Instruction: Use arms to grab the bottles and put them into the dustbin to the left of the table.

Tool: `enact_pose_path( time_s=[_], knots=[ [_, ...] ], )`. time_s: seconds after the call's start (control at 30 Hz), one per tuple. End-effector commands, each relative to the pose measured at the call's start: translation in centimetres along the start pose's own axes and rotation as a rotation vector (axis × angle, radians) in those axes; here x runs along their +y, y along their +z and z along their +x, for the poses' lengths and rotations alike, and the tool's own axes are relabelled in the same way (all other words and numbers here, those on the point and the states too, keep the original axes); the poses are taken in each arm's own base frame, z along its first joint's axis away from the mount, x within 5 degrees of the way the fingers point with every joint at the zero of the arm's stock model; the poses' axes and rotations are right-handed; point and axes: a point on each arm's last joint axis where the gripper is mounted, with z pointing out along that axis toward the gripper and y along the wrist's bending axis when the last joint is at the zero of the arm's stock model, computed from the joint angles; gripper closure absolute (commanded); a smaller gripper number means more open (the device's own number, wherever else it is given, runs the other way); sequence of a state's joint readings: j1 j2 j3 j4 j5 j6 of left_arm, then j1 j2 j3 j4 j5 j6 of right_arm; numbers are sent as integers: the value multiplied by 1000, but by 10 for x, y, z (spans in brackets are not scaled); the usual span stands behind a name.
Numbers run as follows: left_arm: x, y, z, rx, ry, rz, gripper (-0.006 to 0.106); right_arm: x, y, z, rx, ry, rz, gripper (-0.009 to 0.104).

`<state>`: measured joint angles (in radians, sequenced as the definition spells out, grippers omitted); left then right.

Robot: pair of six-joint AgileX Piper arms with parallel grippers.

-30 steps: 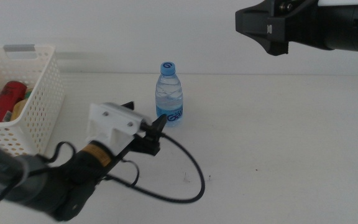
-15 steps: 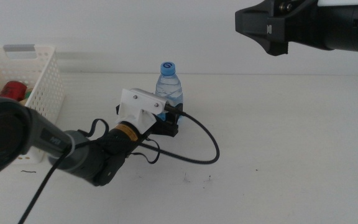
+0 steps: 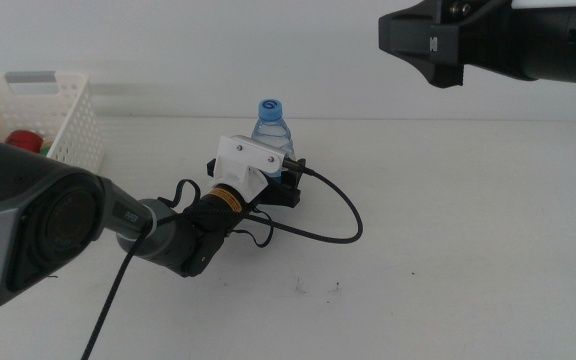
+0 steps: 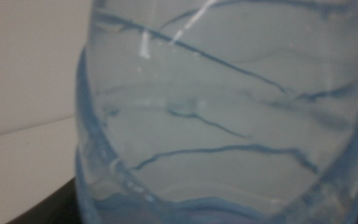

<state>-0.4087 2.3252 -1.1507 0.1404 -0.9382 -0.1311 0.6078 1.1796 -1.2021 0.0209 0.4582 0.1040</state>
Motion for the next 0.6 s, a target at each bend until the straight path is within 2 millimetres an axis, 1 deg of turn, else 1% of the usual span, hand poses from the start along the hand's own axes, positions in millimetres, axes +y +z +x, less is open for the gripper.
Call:
enact_pose_path(
  time_s=[0.0,0.07,0.1,0.13,0.17,0.23,0.3,0.37,0.4,0.5,0.53,0.57],
  knots=[
    [4,4,-2,-11,-23,-20,7,0,-2,-3,-21,-9,3,13],
    [6,5,-2,-9,-32,-34,9,0,-2,-3,-21,-10,3,14],
    [6,6,-1,-5,-31,-33,12,0,-2,-3,-21,-10,3,14],
    [6,6,-1,3,-35,-34,16,0,-2,-3,-21,-10,3,14],
    [6,6,0,14,-44,-35,24,0,-2,-3,-21,-10,3,14],
    [3,6,1,21,-27,-11,45,0,-2,-3,-21,-10,3,14],
    [0,3,-4,24,-2,26,70,0,-2,-3,-21,-10,3,14],
    [-5,-4,-14,27,28,58,95,0,-2,-3,-21,-10,3,14],
    [-6,-10,-23,22,37,64,102,0,-2,-3,-21,-10,3,13],
    [-9,-29,-57,1,33,44,102,0,-2,-3,-21,-10,3,13],
    [-9,-35,-65,12,28,30,102,0,-2,-3,-21,-10,3,13],
    [-9,-42,-76,15,25,18,102,0,-2,-3,-21,-10,3,13]
  ],
)
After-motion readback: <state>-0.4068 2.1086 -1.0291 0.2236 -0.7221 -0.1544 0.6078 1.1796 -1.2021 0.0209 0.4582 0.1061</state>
